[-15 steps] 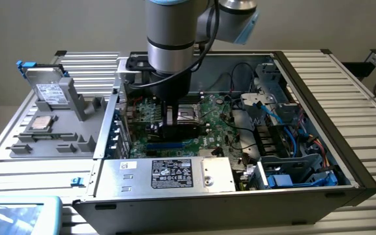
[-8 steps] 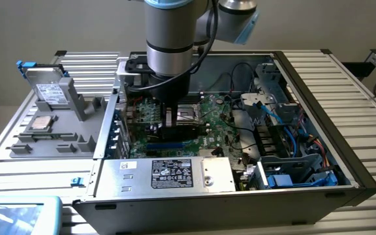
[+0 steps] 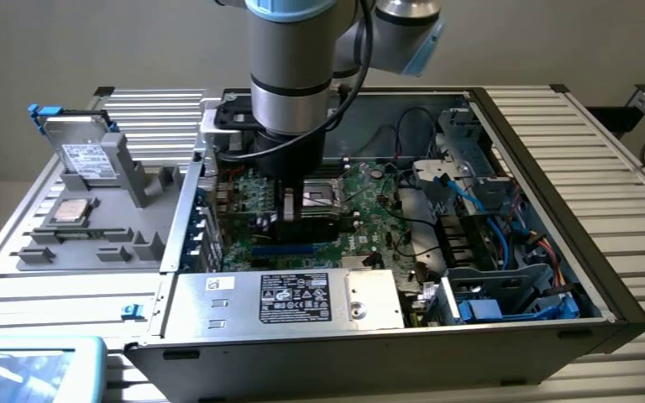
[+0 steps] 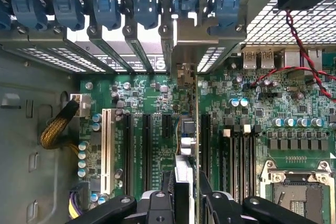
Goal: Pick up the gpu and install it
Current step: 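Insert the gpu into the slot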
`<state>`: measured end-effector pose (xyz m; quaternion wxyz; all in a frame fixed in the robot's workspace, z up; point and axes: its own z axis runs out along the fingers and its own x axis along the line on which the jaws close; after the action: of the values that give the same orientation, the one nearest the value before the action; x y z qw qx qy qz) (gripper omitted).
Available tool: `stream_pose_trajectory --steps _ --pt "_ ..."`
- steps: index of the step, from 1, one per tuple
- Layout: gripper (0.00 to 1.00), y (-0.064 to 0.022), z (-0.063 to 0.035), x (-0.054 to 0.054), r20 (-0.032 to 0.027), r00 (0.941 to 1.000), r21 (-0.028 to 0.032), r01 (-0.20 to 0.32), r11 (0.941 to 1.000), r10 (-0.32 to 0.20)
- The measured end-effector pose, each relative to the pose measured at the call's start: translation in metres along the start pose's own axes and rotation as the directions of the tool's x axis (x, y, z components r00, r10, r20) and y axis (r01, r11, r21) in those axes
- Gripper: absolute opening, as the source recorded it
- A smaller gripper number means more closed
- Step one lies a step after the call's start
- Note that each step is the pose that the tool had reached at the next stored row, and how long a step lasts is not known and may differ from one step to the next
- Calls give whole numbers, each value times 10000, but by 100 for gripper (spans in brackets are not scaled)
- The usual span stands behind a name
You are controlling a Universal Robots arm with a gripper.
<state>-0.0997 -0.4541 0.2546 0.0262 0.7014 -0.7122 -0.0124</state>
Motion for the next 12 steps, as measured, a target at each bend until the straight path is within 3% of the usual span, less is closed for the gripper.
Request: stream_pose_trajectory --steps 12 --pt "28 28 48 15 9 10000 -7 -1 10000 1"
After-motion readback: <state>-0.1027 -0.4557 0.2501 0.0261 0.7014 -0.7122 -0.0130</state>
